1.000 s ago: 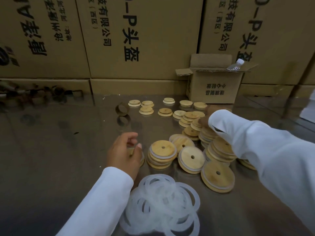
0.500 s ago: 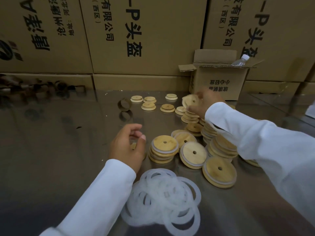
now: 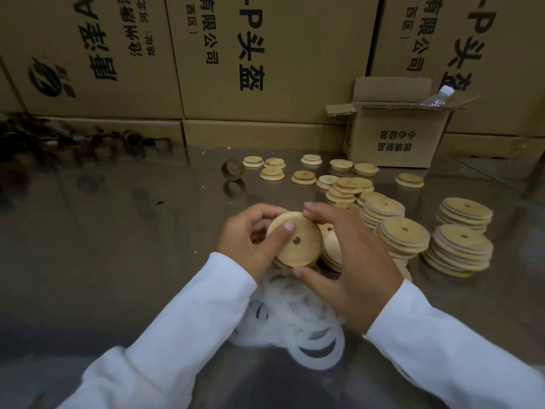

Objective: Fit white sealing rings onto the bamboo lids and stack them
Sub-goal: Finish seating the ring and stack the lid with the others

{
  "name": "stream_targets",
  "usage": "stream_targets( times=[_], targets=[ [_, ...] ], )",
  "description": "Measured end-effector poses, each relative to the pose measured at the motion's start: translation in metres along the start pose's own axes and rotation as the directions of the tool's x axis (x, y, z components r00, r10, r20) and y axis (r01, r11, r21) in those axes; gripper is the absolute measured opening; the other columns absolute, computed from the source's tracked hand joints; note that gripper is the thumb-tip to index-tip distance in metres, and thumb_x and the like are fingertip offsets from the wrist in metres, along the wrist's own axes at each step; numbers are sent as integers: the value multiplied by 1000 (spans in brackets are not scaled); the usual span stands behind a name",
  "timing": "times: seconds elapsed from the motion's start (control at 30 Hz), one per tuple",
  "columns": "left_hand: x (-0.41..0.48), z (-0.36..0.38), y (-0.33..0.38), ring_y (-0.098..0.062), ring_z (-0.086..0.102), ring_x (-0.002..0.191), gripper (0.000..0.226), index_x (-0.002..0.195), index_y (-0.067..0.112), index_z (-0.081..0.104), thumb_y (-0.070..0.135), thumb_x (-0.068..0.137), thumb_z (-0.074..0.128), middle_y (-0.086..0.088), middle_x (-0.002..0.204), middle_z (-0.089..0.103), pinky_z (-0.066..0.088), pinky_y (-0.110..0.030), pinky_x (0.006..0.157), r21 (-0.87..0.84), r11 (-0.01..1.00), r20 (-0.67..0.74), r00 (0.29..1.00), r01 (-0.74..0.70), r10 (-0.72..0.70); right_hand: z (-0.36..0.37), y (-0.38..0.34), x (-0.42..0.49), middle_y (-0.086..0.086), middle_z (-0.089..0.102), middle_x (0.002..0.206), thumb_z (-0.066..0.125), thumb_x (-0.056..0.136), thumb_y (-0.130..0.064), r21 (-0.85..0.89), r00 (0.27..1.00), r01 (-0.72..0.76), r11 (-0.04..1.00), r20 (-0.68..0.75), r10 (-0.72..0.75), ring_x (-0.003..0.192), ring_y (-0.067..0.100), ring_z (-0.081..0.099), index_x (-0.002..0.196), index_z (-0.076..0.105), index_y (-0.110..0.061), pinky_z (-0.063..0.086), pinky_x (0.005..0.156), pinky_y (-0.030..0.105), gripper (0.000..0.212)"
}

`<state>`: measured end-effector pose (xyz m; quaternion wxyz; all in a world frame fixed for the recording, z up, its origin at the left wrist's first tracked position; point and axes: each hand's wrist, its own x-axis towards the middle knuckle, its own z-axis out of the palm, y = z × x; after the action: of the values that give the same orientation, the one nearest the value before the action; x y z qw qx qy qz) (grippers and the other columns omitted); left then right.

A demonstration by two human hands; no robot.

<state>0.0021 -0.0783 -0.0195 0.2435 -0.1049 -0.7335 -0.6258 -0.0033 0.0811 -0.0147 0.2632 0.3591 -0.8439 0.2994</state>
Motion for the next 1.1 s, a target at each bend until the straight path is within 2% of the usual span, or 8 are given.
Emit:
stream_targets(
  times=[0.1, 0.2, 0.27, 0.37, 0.6, 0.73, 0.87, 1.1],
  targets=[
    [3, -3, 1, -3, 63, 65, 9, 86, 19, 65, 12, 85, 60, 7, 67, 69, 52, -19, 60, -61, 995, -102, 991, 85, -91, 7, 6, -10, -14, 48, 108, 72, 73, -31, 52, 988, -154, 987, -24, 155, 104, 5, 46, 122, 39, -34, 38, 87, 22, 60],
    [9, -5, 4, -8, 64, 71, 13, 82, 24, 65, 17, 88, 57, 11, 70, 68, 55, -29, 56, -216, 955, -207, 946, 203, -248, 14, 8, -15, -10, 47, 95, 56, 83, -40, -178, 979, -197, 964, 11, 202, 97, 15, 43, 97, 61, -27, 29, 79, 25, 20],
    [12, 0, 7, -20, 62, 81, 15, 80, 23, 66, 18, 89, 55, 2, 83, 65, 54, -31, 52, -378, 895, -240, 908, 238, -343, 18, 10, -15, -7, 48, 98, 41, 86, -52, -354, 959, -210, 911, 108, 263, 101, 17, 36, 90, 65, -32, 18, 75, 28, 32],
    [12, 15, 11, -27, 62, 88, 14, 85, 20, 66, 19, 91, 53, -7, 98, 62, 55, -33, 53, -486, 839, -209, 899, 245, -384, 20, 13, -13, -7, 50, 101, 37, 85, -57, -394, 943, -210, 895, 161, 292, 104, 18, 32, 92, 66, -33, 15, 75, 31, 39],
    [10, 25, 9, -40, 54, 107, 12, 91, 20, 58, 24, 93, 47, -14, 124, 49, 56, -34, 55, -540, 799, -146, 905, 265, -399, 21, 14, -11, -13, 53, 92, 54, 81, -40, -203, 954, -217, 955, 163, 251, 102, 12, 37, 87, 65, -36, 17, 78, 26, 13],
    [11, 11, 2, -47, 58, 101, 11, 91, 22, 56, 28, 92, 47, -19, 126, 48, 57, -36, 57, -477, 826, -154, 897, 301, -415, 14, 13, -11, -13, 56, 79, 62, 79, -23, 27, 964, -262, 965, 60, 260, 88, 10, 45, 71, 58, -33, 34, 81, 28, 13],
    [10, 6, 1, -43, 59, 97, 11, 90, 22, 56, 25, 93, 47, -18, 122, 49, 57, -36, 54, -436, 832, -147, 885, 342, -441, 6, 6, -13, -12, 60, 73, 59, 74, -17, 329, 944, -286, 900, -64, 324, 80, 4, 53, 66, 55, -32, 41, 68, 14, 17],
    [5, 13, 6, -35, 61, 84, 13, 89, 16, 55, 20, 94, 44, -17, 109, 54, 56, -38, 49, -449, 757, 99, 869, 474, -485, 6, 4, -10, -10, 61, 65, 61, 78, -8, 573, 837, -298, 763, -227, 497, 68, 3, 57, 70, 57, -29, 45, 67, 12, 23]
  ],
)
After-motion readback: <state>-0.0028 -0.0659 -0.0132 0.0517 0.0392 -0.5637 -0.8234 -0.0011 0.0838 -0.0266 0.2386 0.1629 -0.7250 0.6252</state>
